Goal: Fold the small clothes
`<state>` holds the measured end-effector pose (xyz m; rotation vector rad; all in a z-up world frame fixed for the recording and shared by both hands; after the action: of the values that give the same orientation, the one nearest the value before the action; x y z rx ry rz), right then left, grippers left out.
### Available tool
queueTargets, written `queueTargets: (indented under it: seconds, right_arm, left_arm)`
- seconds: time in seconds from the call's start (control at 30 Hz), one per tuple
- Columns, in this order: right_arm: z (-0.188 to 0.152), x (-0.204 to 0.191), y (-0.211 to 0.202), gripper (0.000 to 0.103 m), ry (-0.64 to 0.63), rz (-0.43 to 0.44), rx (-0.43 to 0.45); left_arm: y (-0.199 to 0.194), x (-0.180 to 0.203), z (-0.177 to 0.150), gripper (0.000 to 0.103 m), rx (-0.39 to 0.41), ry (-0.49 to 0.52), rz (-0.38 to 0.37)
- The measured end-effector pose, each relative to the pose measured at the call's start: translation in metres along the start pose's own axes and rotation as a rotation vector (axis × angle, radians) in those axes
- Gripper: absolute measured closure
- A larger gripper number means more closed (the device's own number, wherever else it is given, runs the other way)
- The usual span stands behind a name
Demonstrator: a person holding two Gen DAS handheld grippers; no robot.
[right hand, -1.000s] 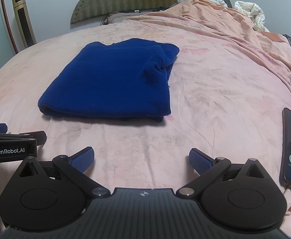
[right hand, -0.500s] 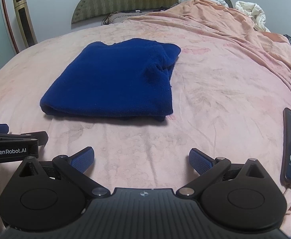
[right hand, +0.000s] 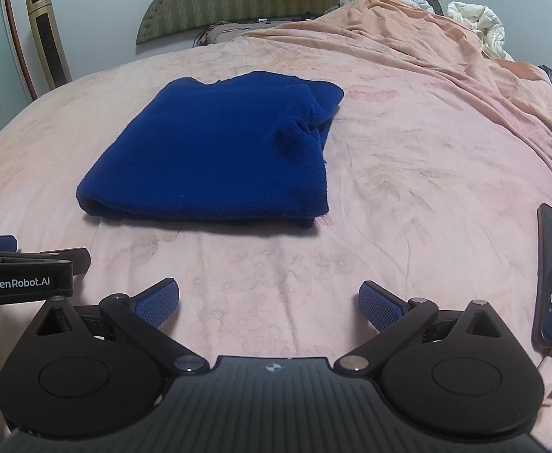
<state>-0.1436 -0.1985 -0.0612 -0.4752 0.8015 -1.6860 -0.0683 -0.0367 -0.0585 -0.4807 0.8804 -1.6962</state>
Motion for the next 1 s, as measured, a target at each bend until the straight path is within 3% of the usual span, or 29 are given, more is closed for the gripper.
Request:
queueTargets:
  seconds: [1.0]
  right_arm:
    - [-0.0018,-0.0053,-0.0027,0.0,-0.027,0.009,-0.001]
  left_arm:
    - [0.0005,-0.0033,-0.0012,0.009,-0.01,-0.019,-0.012]
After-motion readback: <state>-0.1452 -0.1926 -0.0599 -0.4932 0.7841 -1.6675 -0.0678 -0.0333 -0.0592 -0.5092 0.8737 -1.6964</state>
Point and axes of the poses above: each gripper's, at about its wrist camera, not at the fingertips, and y roughly the way its jaws point, x to its right, z to its top, the point moved 6 cm from there along y, roughly the way its jaws point, and after that the axes turned 1 degree about y, right-handed, at the moved point
